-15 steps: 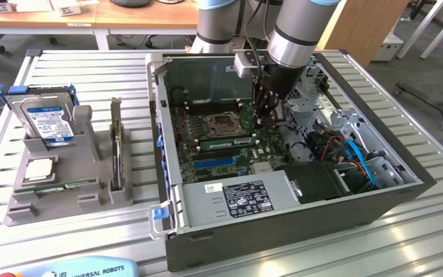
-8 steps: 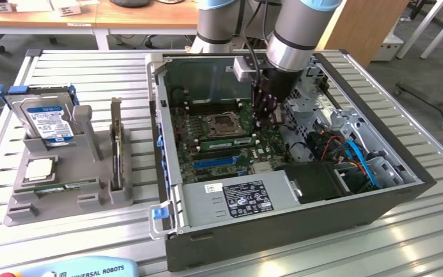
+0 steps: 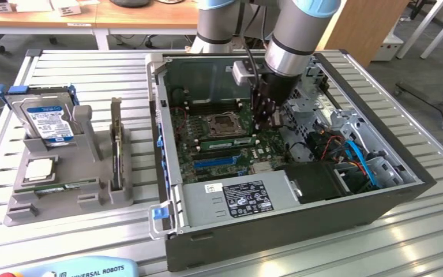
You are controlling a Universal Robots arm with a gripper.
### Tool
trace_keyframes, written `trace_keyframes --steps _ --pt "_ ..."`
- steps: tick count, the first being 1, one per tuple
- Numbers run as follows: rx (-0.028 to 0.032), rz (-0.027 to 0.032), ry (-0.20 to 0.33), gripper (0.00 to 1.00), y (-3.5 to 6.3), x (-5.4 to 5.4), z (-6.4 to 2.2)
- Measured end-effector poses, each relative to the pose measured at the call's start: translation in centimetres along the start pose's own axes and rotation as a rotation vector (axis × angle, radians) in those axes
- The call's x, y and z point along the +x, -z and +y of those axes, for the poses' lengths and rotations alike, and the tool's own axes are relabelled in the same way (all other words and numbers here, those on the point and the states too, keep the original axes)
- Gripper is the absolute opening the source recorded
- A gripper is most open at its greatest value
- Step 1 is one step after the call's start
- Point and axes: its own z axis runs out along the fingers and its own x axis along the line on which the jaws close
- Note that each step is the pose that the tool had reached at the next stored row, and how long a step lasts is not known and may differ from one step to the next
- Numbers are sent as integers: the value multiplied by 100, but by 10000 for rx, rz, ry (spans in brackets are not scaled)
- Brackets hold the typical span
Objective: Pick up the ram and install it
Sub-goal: 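Press down the ram until it locks into place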
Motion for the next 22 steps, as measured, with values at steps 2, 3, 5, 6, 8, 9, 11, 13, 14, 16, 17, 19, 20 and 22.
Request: trace_keyframes --steps 2,3,5,6,8,9,11,13,14,16,17,19,20,22 --pt "-1 2 0 10 1 0 0" --pt "0 2 0 10 0 0 0" --pt "1 -2 0 10 -2 -3 -1" --pt "0 -2 1 10 -3 -9 -1" --pt "0 -2 0 10 -5 -26 0" --pt "0 -1 0 10 -6 -35 0" --pt "1 -2 1 10 -8 -41 -1" --pt "0 -2 1 10 -7 -41 0" --pt "0 -1 0 10 -7 -41 -1" --pt "0 -1 -2 10 -6 -42 -21" --pt "0 -1 -1 10 -5 -42 -39" --pt "0 -1 0 10 -4 -42 -59" --pt "-1 -1 0 10 -4 -42 -59" --pt "-1 -1 -1 10 -4 -42 -59"
